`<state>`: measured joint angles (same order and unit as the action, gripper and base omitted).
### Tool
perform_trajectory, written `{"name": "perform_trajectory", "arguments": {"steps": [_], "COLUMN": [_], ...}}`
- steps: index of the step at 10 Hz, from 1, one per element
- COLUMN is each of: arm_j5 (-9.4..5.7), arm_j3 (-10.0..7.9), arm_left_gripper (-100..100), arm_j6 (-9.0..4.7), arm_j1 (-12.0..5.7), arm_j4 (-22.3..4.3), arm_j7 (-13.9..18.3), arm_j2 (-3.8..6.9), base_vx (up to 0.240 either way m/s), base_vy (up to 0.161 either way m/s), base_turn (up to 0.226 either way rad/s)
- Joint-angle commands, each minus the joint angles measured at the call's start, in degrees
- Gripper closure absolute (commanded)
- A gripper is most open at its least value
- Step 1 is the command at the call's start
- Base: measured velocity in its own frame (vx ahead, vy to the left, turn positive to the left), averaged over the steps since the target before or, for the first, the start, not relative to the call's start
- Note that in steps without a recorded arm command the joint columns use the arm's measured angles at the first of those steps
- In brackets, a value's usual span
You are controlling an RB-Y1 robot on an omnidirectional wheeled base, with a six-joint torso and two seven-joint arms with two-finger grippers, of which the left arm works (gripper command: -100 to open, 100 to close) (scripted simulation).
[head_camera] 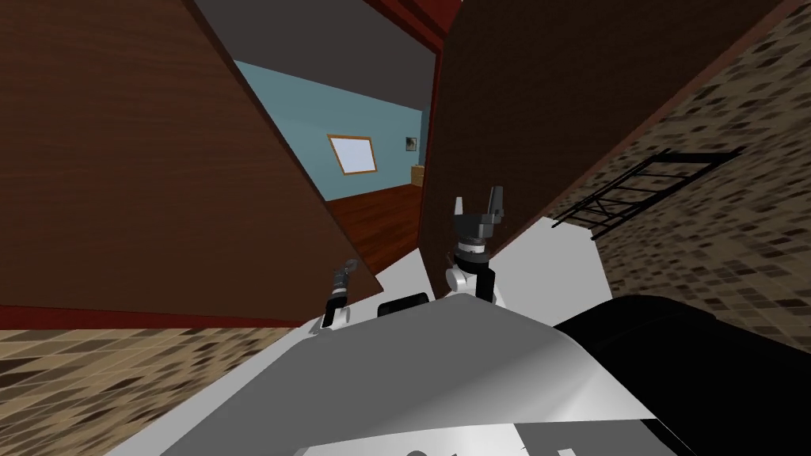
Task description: Pull the door open
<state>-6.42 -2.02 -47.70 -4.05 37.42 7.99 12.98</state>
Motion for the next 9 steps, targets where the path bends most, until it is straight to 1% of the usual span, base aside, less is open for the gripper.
{"name": "perform_trajectory", "arguments": {"steps": [1, 3, 4, 7, 9], "arm_j5": [0.09, 0.11, 0.11, 0.14, 0.15], "arm_j3": [0.49, 1.0, 1.13, 1.89, 2.29], "arm_left_gripper": [100, 100, 100, 100, 100], "arm_j6": [-1.1, -2.99, -3.48, -6.32, -7.78], "arm_j1": [0.66, 1.95, 2.29, 4.22, 5.22], "arm_j4": [-0.89, -1.62, -1.81, -2.91, -3.48], "arm_j7": [1.46, 3.94, 4.59, 8.3, 10.21], "arm_j2": [0.89, 3.11, 3.69, 7.02, 8.74], "base_vx": [-0.185, -0.163, -0.135, -0.113, -0.096], "base_vy": [-0.022, -0.044, -0.029, -0.03, -0.006], "base_turn": [-0.154, -0.185, -0.146, -0.162, -0.105]}}
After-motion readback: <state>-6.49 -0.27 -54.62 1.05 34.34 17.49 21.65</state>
